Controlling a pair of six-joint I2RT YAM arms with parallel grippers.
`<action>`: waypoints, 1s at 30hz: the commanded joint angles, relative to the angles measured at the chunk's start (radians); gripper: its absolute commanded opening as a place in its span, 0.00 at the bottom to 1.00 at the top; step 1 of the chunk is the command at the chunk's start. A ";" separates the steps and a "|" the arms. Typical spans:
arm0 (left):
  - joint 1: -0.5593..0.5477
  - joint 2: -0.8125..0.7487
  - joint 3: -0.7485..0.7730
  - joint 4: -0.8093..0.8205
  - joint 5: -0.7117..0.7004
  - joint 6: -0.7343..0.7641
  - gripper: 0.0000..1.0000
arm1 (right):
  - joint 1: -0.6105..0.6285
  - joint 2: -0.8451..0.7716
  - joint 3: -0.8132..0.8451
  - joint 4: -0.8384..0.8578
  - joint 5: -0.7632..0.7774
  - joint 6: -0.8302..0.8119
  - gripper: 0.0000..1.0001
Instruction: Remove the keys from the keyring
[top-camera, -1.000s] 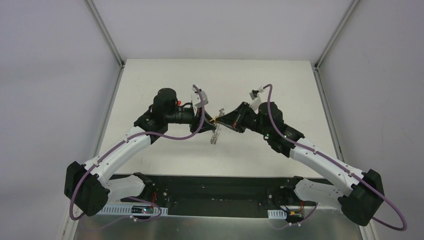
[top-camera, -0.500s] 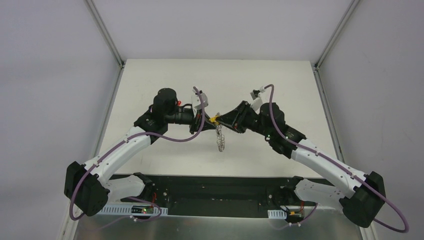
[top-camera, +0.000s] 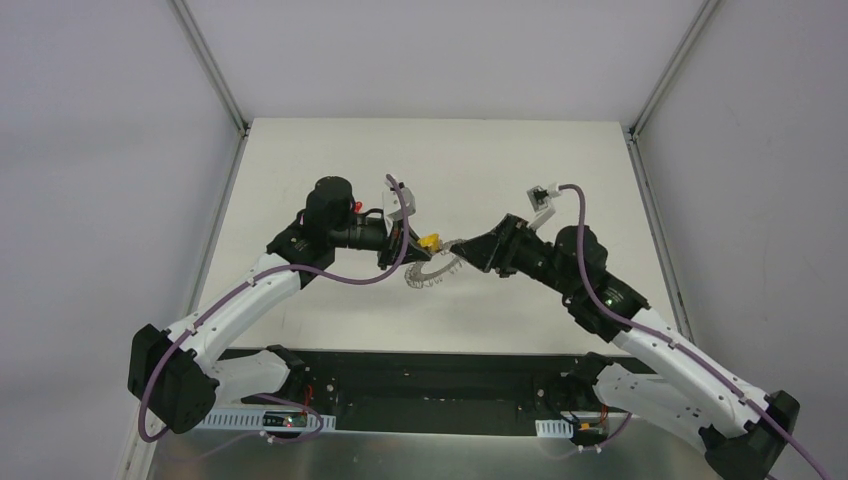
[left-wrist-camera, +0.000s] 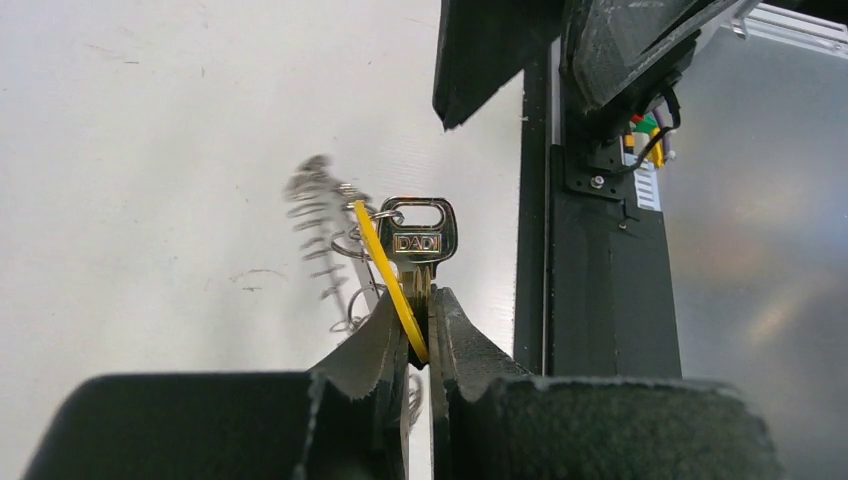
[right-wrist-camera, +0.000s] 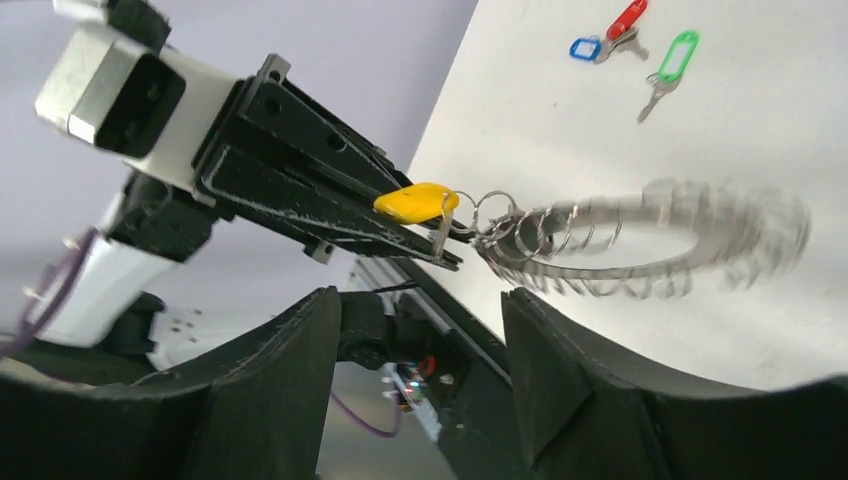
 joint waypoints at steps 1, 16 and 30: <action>-0.012 -0.025 0.037 0.039 0.118 0.020 0.00 | 0.002 -0.094 -0.016 -0.034 0.016 -0.308 0.67; -0.053 -0.039 0.037 0.041 0.214 0.049 0.00 | 0.005 -0.072 -0.099 0.036 -0.350 -0.817 0.72; -0.055 -0.056 0.033 0.044 0.209 0.054 0.00 | 0.013 -0.050 -0.093 0.056 -0.352 -0.826 0.72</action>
